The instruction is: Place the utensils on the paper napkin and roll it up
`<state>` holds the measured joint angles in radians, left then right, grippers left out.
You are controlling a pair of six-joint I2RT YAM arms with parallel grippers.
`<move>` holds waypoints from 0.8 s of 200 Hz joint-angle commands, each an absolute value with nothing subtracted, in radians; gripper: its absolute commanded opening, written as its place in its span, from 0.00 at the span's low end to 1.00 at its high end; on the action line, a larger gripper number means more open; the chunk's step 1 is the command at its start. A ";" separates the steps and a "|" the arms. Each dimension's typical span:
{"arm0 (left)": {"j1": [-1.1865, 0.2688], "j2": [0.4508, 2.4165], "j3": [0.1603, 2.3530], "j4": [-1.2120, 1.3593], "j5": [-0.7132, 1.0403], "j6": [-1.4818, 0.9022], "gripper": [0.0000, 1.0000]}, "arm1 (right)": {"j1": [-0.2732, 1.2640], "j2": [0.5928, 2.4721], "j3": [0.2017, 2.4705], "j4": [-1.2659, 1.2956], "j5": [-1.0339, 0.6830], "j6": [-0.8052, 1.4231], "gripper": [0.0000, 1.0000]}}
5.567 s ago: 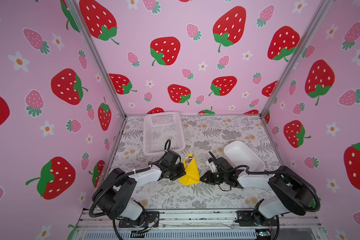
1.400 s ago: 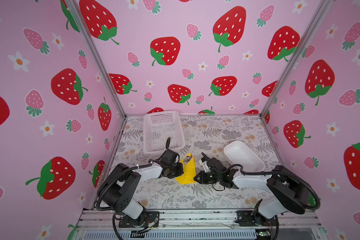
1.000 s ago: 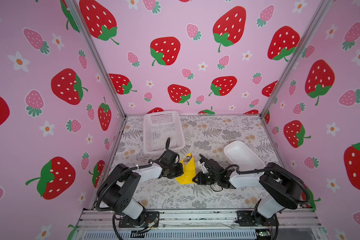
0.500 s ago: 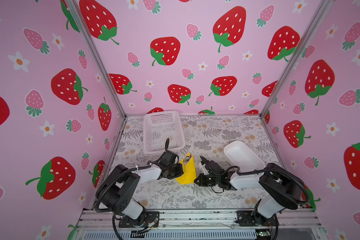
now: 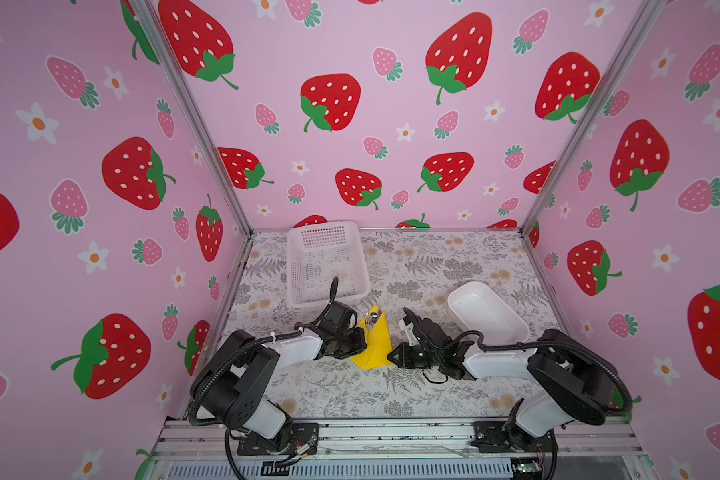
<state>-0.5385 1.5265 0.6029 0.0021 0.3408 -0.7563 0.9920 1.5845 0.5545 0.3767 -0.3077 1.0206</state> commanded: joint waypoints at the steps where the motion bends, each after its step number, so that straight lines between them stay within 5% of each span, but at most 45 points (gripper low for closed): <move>1: -0.538 1.534 0.568 -0.088 0.308 -0.759 0.00 | 0.988 1.624 0.592 0.407 -0.351 1.011 0.10; 160: -0.538 1.539 0.591 -0.110 0.306 -0.753 0.00 | 1.003 1.709 0.727 0.298 -0.375 0.945 0.10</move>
<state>-0.5385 1.5261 0.6025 0.0013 0.3405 -0.7563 0.9962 1.6661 0.7136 0.2993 -0.3710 0.9478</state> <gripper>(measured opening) 0.045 0.103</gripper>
